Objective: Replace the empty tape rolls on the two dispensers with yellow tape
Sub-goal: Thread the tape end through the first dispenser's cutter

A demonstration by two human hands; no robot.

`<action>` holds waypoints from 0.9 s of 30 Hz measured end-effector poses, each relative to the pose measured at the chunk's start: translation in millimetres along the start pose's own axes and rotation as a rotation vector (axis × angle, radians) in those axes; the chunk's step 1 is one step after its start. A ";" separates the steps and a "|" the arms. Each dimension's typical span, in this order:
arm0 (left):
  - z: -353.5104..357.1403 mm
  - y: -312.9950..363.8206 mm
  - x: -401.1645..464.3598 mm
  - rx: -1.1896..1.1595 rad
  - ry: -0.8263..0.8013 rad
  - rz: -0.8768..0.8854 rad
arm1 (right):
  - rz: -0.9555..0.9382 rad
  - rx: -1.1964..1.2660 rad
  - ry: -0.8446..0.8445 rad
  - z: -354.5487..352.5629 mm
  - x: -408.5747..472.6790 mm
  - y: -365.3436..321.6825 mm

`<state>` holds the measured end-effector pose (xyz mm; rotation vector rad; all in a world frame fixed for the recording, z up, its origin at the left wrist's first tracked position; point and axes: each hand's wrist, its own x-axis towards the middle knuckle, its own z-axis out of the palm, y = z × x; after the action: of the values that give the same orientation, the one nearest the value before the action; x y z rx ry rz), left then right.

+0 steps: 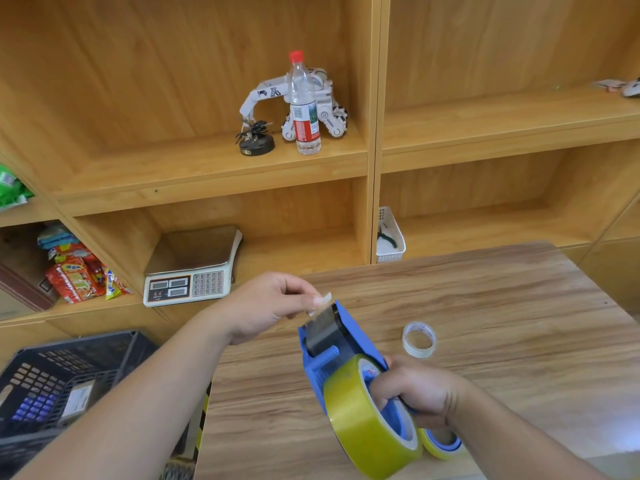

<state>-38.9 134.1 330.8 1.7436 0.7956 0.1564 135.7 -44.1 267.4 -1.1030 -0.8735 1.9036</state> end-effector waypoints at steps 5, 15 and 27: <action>15.6 -11.2 1.5 -0.261 -0.232 -0.176 | -0.018 0.020 -0.039 5.5 -7.6 -1.6; 27.1 -15.6 -5.3 -0.495 -0.457 -0.341 | 0.002 -0.012 -0.024 8.9 -1.0 15.0; 47.1 -74.3 15.6 -0.606 0.042 -0.382 | -0.012 0.106 0.099 -0.1 8.8 33.5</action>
<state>-35.9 113.7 243.9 1.0043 0.9756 0.1553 123.8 -52.7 236.0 -1.1158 -0.7150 1.8469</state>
